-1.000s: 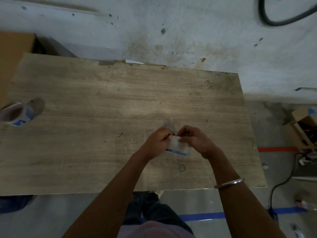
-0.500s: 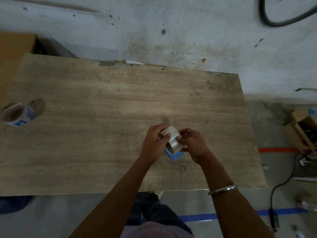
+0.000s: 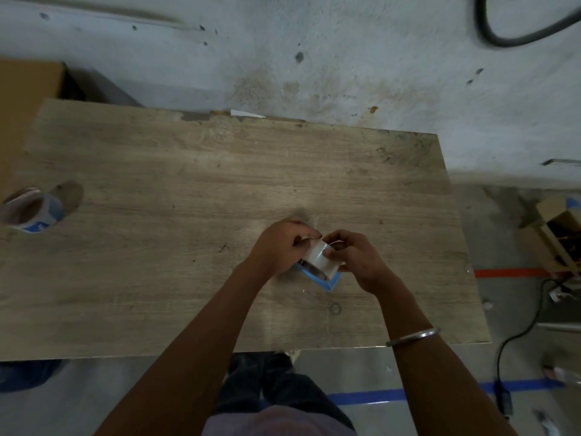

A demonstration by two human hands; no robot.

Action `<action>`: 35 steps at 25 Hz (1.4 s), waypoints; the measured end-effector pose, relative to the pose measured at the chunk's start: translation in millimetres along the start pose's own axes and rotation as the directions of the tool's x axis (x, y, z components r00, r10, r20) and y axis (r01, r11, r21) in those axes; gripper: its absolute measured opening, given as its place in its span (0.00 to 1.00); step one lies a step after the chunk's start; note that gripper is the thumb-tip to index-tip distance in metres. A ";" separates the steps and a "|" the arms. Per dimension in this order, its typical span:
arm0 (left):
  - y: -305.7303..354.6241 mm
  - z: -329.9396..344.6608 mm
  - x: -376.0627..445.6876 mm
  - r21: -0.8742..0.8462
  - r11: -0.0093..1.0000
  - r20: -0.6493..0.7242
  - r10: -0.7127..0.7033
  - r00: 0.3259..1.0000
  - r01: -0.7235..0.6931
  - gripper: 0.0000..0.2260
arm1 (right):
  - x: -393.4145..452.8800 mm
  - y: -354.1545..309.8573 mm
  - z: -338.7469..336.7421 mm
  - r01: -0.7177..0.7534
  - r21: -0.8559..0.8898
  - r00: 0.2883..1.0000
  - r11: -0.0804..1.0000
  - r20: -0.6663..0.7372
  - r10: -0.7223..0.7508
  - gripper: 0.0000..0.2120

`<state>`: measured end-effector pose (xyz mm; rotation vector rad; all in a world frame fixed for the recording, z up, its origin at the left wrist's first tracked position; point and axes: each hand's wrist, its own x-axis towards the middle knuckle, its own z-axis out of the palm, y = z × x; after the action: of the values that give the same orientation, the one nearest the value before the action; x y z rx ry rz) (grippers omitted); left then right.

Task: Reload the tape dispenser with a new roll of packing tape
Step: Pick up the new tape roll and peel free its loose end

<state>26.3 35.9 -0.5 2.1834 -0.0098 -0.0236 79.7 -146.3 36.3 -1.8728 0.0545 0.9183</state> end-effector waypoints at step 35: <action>15.4 -20.1 1.5 0.002 0.978 0.042 -0.210 0.977 0.211 0.14 | -0.1 13.9 30.4 0.184 -0.049 0.972 0.982 -0.140 -0.189 0.09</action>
<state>28.3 43.5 23.6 2.1721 0.1978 -0.1899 56.6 -128.9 19.5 -1.9383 -0.0502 0.6590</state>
